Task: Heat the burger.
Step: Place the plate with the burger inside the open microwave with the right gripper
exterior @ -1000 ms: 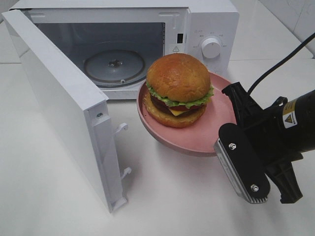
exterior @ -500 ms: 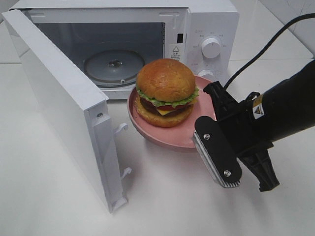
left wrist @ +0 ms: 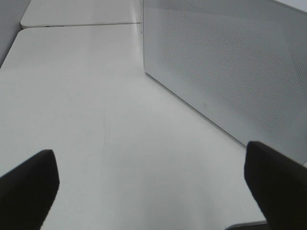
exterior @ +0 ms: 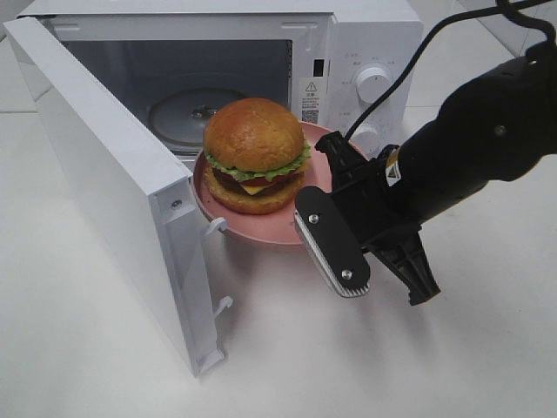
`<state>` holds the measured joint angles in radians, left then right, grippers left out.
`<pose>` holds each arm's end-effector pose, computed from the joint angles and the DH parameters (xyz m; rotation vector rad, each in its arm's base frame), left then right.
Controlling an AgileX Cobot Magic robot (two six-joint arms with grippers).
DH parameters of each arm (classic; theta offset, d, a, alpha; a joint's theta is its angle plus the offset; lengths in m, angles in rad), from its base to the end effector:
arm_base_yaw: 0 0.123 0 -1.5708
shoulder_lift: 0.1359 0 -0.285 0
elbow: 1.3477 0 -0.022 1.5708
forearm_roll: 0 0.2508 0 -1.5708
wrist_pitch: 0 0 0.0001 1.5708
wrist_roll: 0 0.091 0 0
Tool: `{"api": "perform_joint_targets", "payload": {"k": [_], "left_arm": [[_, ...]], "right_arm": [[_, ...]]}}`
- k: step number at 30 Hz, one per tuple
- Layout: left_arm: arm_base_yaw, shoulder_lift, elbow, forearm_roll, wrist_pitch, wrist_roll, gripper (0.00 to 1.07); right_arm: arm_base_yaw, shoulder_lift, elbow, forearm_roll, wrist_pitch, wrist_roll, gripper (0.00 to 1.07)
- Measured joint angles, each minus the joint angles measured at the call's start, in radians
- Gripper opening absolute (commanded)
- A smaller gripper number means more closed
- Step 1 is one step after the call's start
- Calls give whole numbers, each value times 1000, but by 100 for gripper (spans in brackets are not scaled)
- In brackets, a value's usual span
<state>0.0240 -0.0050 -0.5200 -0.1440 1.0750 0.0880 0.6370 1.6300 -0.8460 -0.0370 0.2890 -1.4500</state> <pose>-0.0088 -0.0117 0.2823 0.0748 2.0254 -0.1012 0.2513 0.1847 0.1826 -2.2611 1.2682 -0.3339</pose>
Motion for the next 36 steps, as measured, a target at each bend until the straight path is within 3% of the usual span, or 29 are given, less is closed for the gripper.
{"api": "perform_joint_targets", "payload": {"k": [36], "left_arm": [[0, 0, 0, 0, 0, 0, 98]], "right_arm": [[14, 350, -488, -32, 101, -29, 0]]}}
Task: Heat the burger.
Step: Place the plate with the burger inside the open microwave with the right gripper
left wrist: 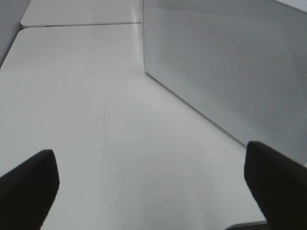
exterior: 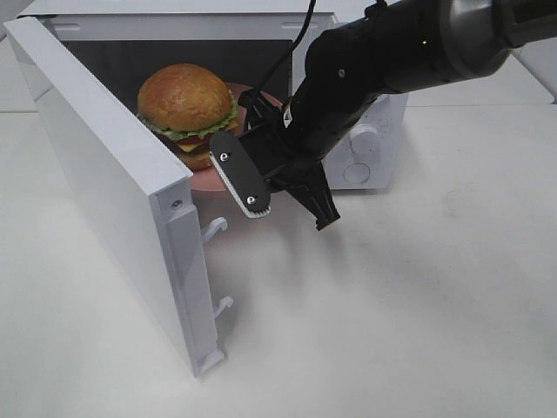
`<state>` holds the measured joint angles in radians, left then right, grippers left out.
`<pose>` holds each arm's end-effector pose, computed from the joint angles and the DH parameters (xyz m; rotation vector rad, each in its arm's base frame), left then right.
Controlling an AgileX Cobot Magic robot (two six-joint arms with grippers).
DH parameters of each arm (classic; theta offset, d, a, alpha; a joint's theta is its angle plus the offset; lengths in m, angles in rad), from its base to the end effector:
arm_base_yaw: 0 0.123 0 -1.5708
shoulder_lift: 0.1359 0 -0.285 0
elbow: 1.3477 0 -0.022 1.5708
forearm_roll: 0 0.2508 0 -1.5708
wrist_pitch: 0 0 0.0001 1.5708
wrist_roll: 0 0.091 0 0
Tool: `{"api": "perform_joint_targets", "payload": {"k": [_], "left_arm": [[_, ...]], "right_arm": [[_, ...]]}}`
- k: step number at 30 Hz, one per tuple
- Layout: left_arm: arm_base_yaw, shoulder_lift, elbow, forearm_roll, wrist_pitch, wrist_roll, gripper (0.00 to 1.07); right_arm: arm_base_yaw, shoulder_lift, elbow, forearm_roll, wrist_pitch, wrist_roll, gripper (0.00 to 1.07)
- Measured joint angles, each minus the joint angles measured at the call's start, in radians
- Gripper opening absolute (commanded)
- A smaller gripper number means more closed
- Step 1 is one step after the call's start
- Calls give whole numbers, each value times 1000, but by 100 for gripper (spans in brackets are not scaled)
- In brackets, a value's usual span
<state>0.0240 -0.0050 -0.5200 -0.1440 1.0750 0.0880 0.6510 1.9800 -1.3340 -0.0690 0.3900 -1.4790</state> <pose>-0.0088 -0.0117 0.2823 0.0748 2.0254 -0.1012 0.3396 0.2557 0.1784 -2.2763 1.1795 -0.3862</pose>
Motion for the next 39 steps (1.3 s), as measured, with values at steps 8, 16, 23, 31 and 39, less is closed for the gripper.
{"api": "perform_joint_targets", "payload": {"k": [8, 16, 23, 31, 39], "left_arm": [[0, 0, 0, 0, 0, 0, 98], [0, 0, 0, 0, 0, 0, 98], [0, 0, 0, 0, 0, 0, 98], [0, 0, 0, 0, 0, 0, 98], [0, 0, 0, 0, 0, 0, 98]], "right_arm": [[0, 65, -106, -11, 36, 10, 0], [-3, 140, -241, -26, 118, 65, 0], [-11, 189, -327, -35, 160, 90, 0], [-14, 247, -415, -46, 191, 100, 0], [-16, 305, -502, -52, 212, 112, 1]]}}
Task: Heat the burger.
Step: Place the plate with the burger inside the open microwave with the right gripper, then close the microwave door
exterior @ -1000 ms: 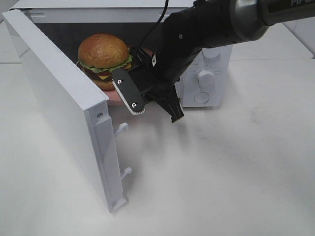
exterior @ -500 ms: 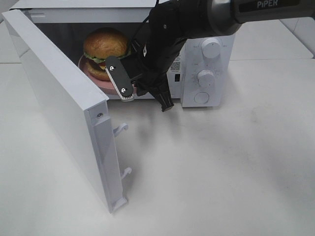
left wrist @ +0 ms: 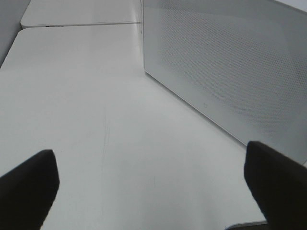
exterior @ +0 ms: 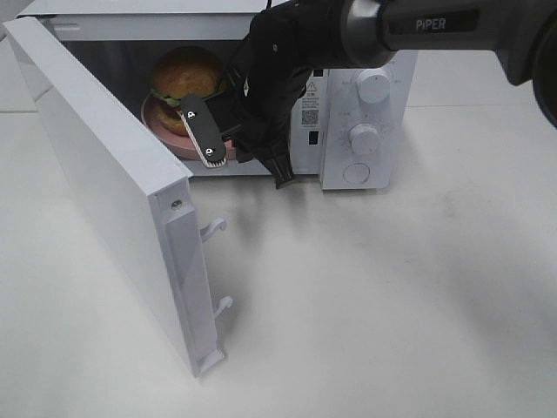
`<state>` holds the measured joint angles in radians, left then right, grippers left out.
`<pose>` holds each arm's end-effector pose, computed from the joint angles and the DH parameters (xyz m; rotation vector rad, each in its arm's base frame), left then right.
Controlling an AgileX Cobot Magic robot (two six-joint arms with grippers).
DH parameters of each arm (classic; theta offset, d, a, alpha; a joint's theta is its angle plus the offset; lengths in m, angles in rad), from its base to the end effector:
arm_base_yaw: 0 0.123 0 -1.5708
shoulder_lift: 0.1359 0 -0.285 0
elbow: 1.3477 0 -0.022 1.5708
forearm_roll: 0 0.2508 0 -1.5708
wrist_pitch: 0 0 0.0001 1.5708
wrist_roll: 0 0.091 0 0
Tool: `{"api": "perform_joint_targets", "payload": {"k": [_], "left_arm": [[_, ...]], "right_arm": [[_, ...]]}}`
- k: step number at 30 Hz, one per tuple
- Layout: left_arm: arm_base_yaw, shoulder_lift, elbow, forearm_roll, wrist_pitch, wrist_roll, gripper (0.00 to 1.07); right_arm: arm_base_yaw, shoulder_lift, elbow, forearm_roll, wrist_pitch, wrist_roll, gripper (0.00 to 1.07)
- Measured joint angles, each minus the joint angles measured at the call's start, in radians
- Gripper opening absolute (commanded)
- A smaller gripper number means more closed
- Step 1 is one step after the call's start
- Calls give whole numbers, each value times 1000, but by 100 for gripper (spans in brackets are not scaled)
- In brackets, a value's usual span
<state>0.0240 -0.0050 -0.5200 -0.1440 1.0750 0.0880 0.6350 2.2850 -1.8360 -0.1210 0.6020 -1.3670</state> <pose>-0.0088 -0.0117 0.2823 0.0748 2.0254 -0.1012 0.4130 0.2966 0.1684 -2.2253 1.3058 -0.4092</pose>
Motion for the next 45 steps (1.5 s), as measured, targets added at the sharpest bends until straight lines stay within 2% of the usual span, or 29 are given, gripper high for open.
{"api": "perform_joint_targets", "payload": {"k": [4, 11, 13, 14, 16, 17, 19, 25, 32, 33, 34, 38, 45], "left_arm": [[0, 0, 0, 0, 0, 0, 98], [0, 0, 0, 0, 0, 0, 98], [0, 0, 0, 0, 0, 0, 98], [0, 0, 0, 0, 0, 0, 98], [0, 0, 0, 0, 0, 0, 98], [0, 0, 0, 0, 0, 0, 98], [0, 0, 0, 0, 0, 0, 98], [0, 0, 0, 0, 0, 0, 98], [0, 0, 0, 0, 0, 0, 98], [0, 0, 0, 0, 0, 0, 98], [0, 0, 0, 0, 0, 0, 98], [0, 0, 0, 0, 0, 0, 98], [0, 0, 0, 0, 0, 0, 98]], "right_arm": [[5, 25, -43, -1, 0, 2, 1], [9, 45, -64, 2, -9, 2, 9], [10, 46, -70, 1, -46, 10, 23], [10, 46, -70, 1, -46, 10, 23], [10, 45, -75, 1, -72, 26, 35], [10, 45, -75, 1, -72, 26, 35], [10, 45, -77, 1, -78, 45, 43], [10, 41, -75, 0, -79, 82, 49], [10, -21, 31, 0, -124, 92, 54], [10, -54, 85, 0, -151, 92, 56], [10, -54, 85, 0, -151, 92, 56], [10, -134, 216, 1, -249, 100, 65], [10, -219, 360, 22, -309, 107, 70]]}}
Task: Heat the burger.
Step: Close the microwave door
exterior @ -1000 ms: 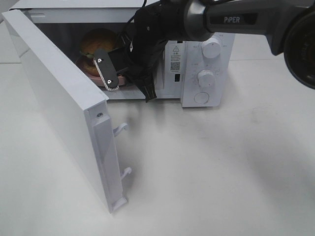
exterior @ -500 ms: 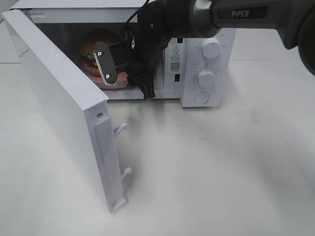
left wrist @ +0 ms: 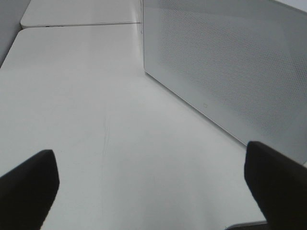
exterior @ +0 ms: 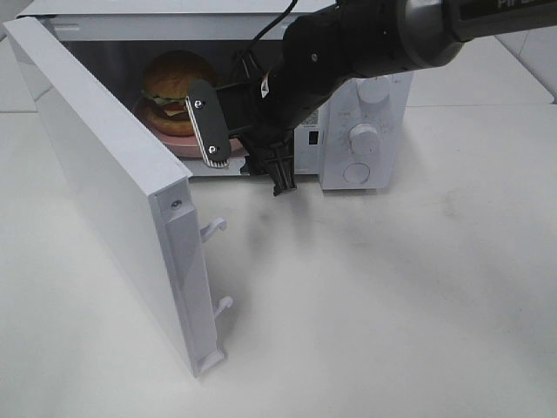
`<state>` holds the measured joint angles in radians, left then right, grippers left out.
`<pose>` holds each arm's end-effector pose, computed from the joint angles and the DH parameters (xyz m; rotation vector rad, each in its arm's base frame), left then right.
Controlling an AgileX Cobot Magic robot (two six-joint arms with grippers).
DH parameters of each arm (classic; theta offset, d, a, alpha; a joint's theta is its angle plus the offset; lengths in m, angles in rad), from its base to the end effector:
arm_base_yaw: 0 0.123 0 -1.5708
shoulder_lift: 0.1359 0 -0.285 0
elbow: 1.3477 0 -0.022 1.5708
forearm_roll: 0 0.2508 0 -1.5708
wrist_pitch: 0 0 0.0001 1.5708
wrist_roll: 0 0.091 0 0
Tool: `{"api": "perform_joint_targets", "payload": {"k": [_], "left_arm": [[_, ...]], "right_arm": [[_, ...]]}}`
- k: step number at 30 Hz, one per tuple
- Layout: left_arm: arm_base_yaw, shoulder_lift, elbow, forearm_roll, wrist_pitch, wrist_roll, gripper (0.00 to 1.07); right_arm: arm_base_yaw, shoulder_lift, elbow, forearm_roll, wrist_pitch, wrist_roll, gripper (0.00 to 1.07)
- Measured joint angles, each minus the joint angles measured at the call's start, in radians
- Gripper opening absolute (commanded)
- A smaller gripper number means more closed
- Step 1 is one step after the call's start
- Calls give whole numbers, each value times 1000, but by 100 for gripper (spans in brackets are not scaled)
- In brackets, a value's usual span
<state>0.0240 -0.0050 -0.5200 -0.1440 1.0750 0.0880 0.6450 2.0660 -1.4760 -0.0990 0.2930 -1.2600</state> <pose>-0.0088 -0.0117 0.2823 0.0748 2.0254 -0.1012 0.3709 0.2758 0.1866 -2.0093 1.3071 -0.3727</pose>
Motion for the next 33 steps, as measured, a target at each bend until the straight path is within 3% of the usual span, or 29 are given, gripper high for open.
{"api": "perform_joint_targets", "payload": {"k": [16, 24, 33], "left_arm": [[0, 0, 0, 0, 0, 0, 98], [0, 0, 0, 0, 0, 0, 98], [0, 0, 0, 0, 0, 0, 98]], "right_arm": [[6, -273, 372, 6, -143, 111, 70], [6, -367, 466, 6, -147, 198, 70], [6, -519, 584, 6, -120, 477, 70]]}}
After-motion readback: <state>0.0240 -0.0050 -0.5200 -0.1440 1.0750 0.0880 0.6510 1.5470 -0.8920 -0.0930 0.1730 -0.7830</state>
